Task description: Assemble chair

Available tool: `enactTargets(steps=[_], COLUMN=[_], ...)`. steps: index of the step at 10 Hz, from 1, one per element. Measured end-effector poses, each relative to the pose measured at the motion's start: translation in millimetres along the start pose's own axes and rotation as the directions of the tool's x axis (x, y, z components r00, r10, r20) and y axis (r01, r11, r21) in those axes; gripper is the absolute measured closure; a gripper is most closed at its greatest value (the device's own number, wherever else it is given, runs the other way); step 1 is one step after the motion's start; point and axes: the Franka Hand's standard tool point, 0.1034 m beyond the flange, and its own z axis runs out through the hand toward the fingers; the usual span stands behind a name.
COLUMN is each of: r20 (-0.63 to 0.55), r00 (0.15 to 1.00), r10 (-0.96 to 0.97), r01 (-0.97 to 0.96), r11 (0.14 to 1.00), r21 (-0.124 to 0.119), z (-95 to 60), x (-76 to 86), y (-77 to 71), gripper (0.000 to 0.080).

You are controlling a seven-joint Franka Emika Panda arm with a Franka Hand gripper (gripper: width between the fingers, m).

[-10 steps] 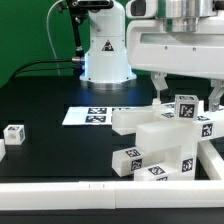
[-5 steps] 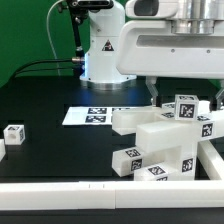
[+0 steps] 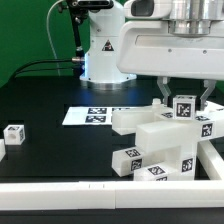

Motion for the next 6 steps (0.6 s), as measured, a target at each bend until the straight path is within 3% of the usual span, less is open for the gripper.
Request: enactTargets(steps=[4,6], r20=[0.022,0.042], r00=[0.920,0.773], r10=[0.392,0.633], r01=[-0.392,-0.634], r11=[0.920,0.773], r21=[0.018,0.025], z=[0.6,1.0], x=[2.9,3.8], y=[3.4,3.7], gripper=[0.0518,0.0518])
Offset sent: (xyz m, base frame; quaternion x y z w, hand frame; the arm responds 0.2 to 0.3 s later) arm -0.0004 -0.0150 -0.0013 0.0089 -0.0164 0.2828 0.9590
